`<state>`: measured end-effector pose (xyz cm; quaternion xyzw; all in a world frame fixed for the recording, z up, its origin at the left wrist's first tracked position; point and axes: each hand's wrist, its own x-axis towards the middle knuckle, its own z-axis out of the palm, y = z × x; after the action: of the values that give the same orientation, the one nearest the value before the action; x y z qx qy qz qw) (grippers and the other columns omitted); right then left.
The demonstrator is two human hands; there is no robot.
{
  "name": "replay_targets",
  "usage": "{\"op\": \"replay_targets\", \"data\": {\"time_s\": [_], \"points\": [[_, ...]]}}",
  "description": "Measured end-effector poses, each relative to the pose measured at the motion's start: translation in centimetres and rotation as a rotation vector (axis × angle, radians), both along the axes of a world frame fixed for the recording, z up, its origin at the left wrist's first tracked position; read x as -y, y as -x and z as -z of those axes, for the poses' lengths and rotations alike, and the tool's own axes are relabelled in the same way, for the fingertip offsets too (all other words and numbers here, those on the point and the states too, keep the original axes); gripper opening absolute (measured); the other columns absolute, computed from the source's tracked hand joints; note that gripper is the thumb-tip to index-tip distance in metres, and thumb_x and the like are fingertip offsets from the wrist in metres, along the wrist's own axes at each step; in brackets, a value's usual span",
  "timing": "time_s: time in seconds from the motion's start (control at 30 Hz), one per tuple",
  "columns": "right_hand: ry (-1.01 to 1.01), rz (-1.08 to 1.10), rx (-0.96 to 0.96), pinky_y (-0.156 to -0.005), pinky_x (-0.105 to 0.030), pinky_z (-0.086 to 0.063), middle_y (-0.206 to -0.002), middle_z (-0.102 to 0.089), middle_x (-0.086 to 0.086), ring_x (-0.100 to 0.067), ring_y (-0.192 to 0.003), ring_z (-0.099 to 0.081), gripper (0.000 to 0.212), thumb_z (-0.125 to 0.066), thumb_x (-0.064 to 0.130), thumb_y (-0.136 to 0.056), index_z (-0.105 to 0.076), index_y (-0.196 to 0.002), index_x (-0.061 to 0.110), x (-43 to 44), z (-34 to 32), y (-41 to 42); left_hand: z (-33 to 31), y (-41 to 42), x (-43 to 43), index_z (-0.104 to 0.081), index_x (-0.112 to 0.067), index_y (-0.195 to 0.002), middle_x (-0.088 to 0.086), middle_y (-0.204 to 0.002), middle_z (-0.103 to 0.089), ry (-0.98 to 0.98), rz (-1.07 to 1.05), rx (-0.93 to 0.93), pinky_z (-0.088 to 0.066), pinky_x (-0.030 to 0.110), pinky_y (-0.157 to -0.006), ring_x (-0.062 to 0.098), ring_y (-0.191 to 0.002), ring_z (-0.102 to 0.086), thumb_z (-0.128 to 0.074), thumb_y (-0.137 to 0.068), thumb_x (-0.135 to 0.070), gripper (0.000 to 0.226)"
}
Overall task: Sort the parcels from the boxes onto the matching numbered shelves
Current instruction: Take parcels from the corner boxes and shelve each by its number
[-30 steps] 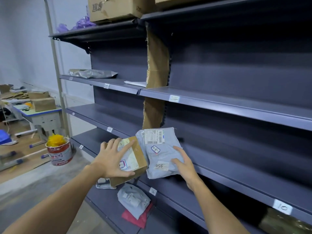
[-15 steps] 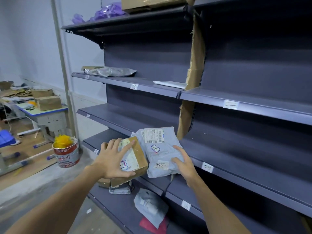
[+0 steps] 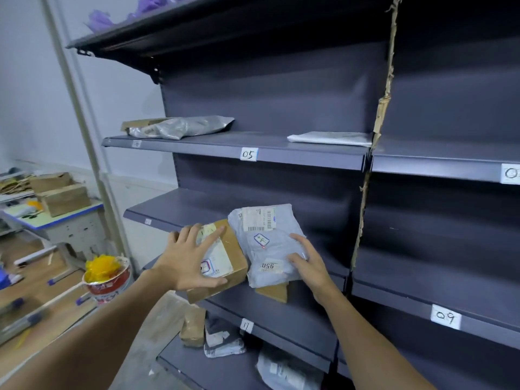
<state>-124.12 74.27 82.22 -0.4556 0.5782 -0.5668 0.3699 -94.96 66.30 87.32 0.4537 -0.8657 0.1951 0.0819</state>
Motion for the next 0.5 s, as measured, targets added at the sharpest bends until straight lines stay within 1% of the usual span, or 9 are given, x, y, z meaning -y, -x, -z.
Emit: {"op": "replay_targets", "data": {"time_s": [0.07,0.13,0.2,0.3,0.4,0.43,0.47,0.5], "points": [[-0.005,0.062,-0.024,-0.079,-0.019,-0.047,-0.122,-0.061,0.008,-0.011,-0.106,-0.06,0.046,-0.058,0.014,-0.092,-0.057,-0.128,0.044,1.7,-0.4,0.2,-0.4,0.4,2.4,-0.017,-0.034,-0.159,0.017,-0.141,-0.048,0.007,0.036,-0.009,-0.04,0.053,-0.094,0.037,-0.125,-0.046,-0.033,-0.065,-0.101,0.116],[-0.005,0.124,-0.069,-0.083,-0.022,-0.046,-0.121,-0.063,0.002,-0.015,-0.103,-0.06,0.047,-0.06,0.016,-0.09,-0.057,-0.128,0.044,2.9,-0.6,0.6,-0.5,0.7,4.4,-0.013,-0.036,-0.159,0.017,-0.145,-0.044,-0.006,0.066,-0.021,-0.037,0.053,-0.097,0.036,-0.129,-0.041,-0.034,-0.064,-0.101,0.118],[-0.014,0.204,-0.096,-0.085,-0.025,-0.045,-0.12,-0.062,0.002,-0.015,-0.1,-0.059,0.047,-0.061,0.017,-0.091,-0.057,-0.13,0.042,3.9,-0.8,1.4,-0.4,1.2,6.3,-0.007,-0.038,-0.159,0.016,-0.149,-0.038,-0.013,0.106,-0.05,-0.032,0.051,-0.101,0.035,-0.134,-0.035,-0.036,-0.063,-0.101,0.119],[-0.071,0.315,-0.129,-0.077,-0.026,-0.047,-0.104,-0.063,0.004,-0.014,-0.084,-0.058,0.044,-0.061,0.019,-0.093,-0.055,-0.129,0.042,4.7,-1.4,2.7,-0.4,2.2,9.2,0.0,-0.041,-0.158,0.013,-0.154,-0.028,-0.062,0.159,-0.073,-0.025,0.049,-0.106,0.031,-0.14,-0.025,-0.038,-0.062,-0.099,0.119],[-0.122,0.443,-0.162,-0.067,-0.022,-0.047,-0.095,-0.068,-0.005,-0.016,-0.073,-0.056,0.042,-0.06,0.02,-0.092,-0.055,-0.127,0.043,4.8,-2.0,4.3,-0.6,3.6,11.8,-0.001,-0.042,-0.156,0.01,-0.155,-0.025,-0.1,0.223,-0.1,-0.021,0.047,-0.109,0.029,-0.141,-0.021,-0.039,-0.061,-0.098,0.117],[-0.137,0.475,-0.168,-0.063,-0.021,-0.047,-0.087,-0.067,-0.005,-0.016,-0.069,-0.056,0.042,-0.059,0.019,-0.093,-0.054,-0.127,0.043,4.7,-2.2,4.7,-0.8,4.1,12.7,-0.003,-0.042,-0.156,0.009,-0.155,-0.025,-0.102,0.253,-0.108,-0.021,0.047,-0.109,0.028,-0.14,-0.022,-0.039,-0.061,-0.098,0.117],[-0.155,0.506,-0.177,-0.062,-0.02,-0.047,-0.08,-0.065,-0.004,-0.016,-0.068,-0.056,0.042,-0.058,0.02,-0.094,-0.054,-0.129,0.043,4.6,-2.4,5.1,-0.9,4.6,13.6,-0.004,-0.042,-0.156,0.009,-0.155,-0.026,-0.106,0.287,-0.12,-0.021,0.047,-0.109,0.028,-0.14,-0.023,-0.038,-0.06,-0.098,0.116],[-0.176,0.534,-0.184,-0.065,-0.022,-0.048,-0.076,-0.063,-0.003,-0.016,-0.069,-0.057,0.042,-0.058,0.021,-0.095,-0.054,-0.13,0.042,4.4,-2.6,5.5,-1.0,5.1,14.4,-0.004,-0.043,-0.155,0.009,-0.155,-0.026,-0.116,0.32,-0.13,-0.021,0.048,-0.11,0.028,-0.139,-0.023,-0.038,-0.06,-0.098,0.116]]}}
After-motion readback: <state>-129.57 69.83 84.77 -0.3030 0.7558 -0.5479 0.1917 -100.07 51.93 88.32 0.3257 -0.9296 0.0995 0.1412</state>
